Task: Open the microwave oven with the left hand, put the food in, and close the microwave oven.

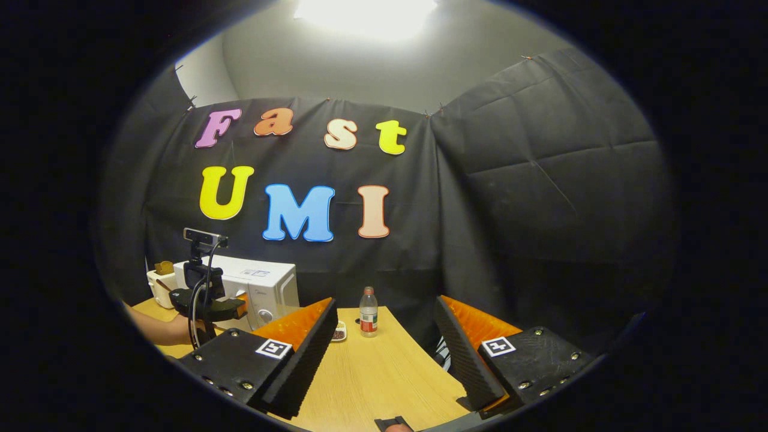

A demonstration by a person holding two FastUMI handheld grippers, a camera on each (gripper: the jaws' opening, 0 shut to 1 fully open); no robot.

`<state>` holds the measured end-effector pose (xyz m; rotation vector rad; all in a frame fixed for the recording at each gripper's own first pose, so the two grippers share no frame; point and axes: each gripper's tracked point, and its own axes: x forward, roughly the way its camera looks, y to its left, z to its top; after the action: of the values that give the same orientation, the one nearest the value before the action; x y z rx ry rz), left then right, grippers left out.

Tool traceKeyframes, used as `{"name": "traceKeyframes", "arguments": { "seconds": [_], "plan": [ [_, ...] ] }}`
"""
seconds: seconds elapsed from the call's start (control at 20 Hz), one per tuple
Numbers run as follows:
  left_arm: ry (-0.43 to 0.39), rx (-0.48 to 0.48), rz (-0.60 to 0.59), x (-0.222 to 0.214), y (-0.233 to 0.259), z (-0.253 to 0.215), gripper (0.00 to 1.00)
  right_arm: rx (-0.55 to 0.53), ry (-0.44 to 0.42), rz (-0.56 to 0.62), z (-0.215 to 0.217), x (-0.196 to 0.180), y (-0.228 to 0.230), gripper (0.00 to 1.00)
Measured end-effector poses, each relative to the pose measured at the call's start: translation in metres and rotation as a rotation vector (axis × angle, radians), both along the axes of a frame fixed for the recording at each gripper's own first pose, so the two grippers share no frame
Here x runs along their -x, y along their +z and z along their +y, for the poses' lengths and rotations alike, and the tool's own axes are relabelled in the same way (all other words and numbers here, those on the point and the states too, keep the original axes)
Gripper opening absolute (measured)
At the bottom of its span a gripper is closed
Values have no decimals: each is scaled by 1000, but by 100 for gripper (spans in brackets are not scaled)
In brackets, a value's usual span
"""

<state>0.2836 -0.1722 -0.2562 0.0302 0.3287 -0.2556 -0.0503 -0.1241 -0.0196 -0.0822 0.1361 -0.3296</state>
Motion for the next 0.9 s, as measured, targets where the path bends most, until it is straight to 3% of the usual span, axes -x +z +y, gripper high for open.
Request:
{"name": "traceKeyframes", "arguments": {
  "seconds": [0.2, 0.35, 0.45, 0.9],
  "plan": [
    [13, -4, 85, -2, -34, -5, 82, 11, -1, 14, -5, 1, -2, 99],
    [34, 4, 108, -5, -44, -8, 82, 7, 6, 29, -9, 1, -8, 99],
    [52, -3, 119, -10, -48, -8, 47, 9, 18, 40, -10, 1, -11, 99],
    [84, -55, 170, -9, -48, -7, 18, 25, 67, 14, -18, -5, -2, 99]
  ]
}}
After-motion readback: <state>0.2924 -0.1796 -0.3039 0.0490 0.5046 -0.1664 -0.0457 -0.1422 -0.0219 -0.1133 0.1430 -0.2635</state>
